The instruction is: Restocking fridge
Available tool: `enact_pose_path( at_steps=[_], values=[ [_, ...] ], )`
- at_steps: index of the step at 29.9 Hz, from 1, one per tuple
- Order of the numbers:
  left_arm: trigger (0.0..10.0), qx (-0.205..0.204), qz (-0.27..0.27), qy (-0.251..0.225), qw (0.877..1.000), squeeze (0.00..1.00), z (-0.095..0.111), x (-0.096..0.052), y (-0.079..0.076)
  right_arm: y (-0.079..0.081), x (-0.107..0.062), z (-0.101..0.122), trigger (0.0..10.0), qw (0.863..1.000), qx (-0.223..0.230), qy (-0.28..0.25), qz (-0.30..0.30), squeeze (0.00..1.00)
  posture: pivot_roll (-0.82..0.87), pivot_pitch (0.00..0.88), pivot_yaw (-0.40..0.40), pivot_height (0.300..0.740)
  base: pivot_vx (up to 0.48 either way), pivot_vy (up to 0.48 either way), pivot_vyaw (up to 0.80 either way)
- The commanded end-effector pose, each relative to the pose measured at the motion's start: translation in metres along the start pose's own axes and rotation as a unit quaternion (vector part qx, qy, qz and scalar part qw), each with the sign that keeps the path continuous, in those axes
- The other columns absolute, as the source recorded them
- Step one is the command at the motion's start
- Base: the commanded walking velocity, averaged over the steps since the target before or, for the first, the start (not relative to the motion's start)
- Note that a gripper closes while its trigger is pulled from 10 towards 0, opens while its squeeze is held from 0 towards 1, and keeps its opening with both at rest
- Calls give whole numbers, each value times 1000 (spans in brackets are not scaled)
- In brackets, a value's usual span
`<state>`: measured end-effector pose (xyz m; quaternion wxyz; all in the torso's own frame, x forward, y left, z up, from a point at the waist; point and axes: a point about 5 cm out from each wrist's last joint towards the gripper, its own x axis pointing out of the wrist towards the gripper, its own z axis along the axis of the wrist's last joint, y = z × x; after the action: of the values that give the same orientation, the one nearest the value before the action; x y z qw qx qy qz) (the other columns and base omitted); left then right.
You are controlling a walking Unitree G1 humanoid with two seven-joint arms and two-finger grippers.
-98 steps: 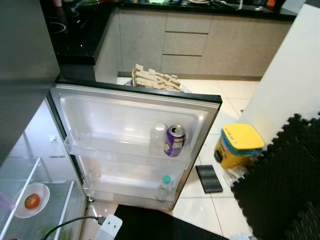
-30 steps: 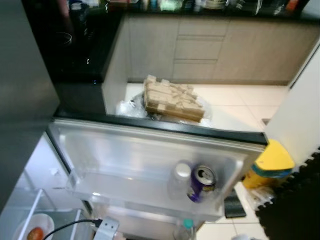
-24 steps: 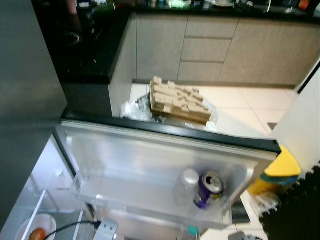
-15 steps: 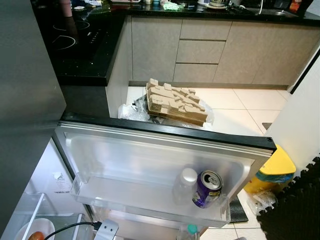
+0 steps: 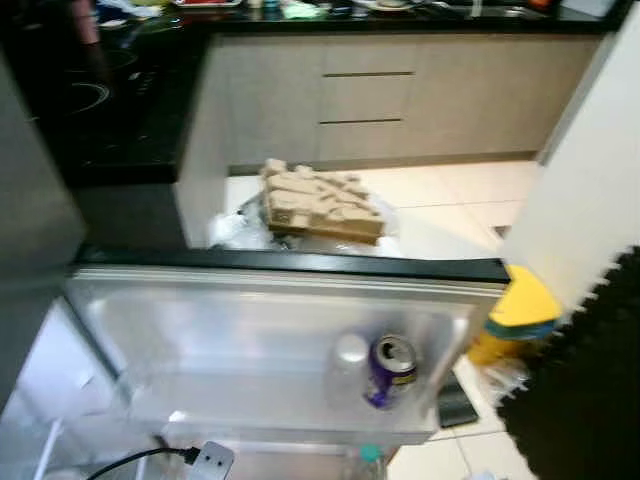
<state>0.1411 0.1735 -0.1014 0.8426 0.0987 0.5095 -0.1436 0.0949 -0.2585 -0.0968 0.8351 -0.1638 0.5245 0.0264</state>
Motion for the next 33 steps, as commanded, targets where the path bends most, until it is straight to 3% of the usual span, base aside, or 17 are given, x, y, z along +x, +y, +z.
enact_pose_path(
  at_steps=[1,9,14,15,18,21,25,30,31,32,33],
  values=[
    [10000,-9,-16,7,1000,0,-6,0,-9,-3,1,7,10000,1000,4,-12,-6,0,12,22,-36,740,0,0,0],
    [10000,-18,-15,-3,1000,0,-6,-1,-5,-17,0,15,10000,998,27,-49,-11,0,12,22,-36,740,0,0,0],
    [10000,-25,-18,-11,999,0,-6,-2,-3,-19,-1,25,10000,994,50,-90,23,0,13,24,-31,740,0,0,0],
    [10000,-29,-19,-15,999,0,-5,-2,-1,-25,-3,36,10000,989,59,-124,54,0,16,26,-29,740,0,0,0],
    [10000,-31,-18,-18,999,0,-5,-3,1,-33,-6,46,10000,983,60,-154,79,0,16,26,-29,740,0,0,0],
    [10000,-38,-19,-24,999,0,-6,-4,5,-59,-17,61,10000,968,45,-207,135,0,17,27,-28,740,0,0,0],
    [10000,-41,-20,-32,998,0,-3,-4,7,-68,-26,60,10000,954,40,-224,193,0,17,27,-28,740,0,0,0],
    [10000,-40,-25,-46,998,0,3,-4,8,-70,-42,58,10000,919,32,-246,307,0,12,32,-31,740,0,0,0],
    [10000,-40,-25,-46,998,0,3,-4,8,-70,-42,58,10000,919,32,-246,307,0,12,32,-31,740,0,0,0],
    [10000,-38,-26,-47,998,0,3,-4,8,-73,-50,61,10000,902,35,-254,346,0,12,32,-31,740,0,0,0],
    [10000,-38,-26,-47,998,0,3,-4,8,-73,-50,61,10000,902,35,-254,346,0,12,32,-31,740,0,0,0]
  ],
)
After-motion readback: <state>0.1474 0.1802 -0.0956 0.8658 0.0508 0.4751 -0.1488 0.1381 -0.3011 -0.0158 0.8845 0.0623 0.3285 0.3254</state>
